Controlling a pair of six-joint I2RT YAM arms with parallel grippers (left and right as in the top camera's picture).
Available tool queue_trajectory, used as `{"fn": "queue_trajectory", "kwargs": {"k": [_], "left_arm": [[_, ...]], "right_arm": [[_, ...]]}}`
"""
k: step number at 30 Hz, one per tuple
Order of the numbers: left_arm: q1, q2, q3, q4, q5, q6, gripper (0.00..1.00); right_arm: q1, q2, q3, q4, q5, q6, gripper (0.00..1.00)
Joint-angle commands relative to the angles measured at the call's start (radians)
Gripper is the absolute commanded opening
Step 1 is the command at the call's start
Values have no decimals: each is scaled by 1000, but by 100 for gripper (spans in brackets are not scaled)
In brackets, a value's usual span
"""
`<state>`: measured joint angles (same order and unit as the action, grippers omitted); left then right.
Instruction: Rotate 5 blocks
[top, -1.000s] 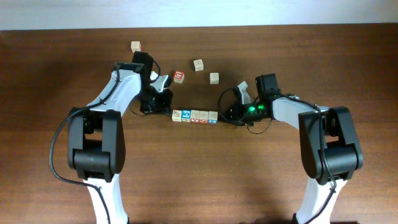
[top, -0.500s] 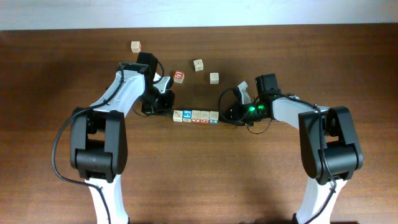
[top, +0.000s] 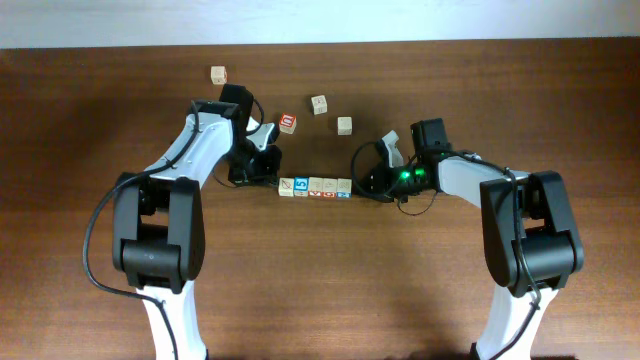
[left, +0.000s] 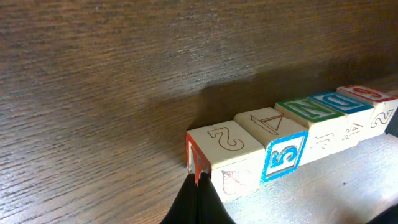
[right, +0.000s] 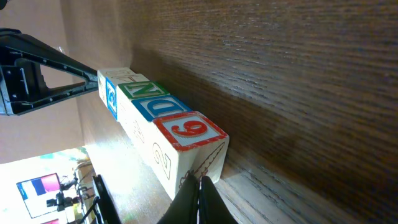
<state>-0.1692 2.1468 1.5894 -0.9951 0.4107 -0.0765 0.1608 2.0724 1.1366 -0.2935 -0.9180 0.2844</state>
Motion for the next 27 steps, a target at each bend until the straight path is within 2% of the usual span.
{"fn": "queue_trajectory", "kwargs": {"k": [1,15,27], "left_arm": [[-1,-19,-5,-5,15,-14,0],[-8,-19,-5,0,15,-13,0],[-8,-19,-5,0,15,-13,0]], "right_arm": [[10,12,-6,3,-9,-2,5],[29,12,-6,14,-3,12,5],[70,11,-1,85,-74,9,5]]}}
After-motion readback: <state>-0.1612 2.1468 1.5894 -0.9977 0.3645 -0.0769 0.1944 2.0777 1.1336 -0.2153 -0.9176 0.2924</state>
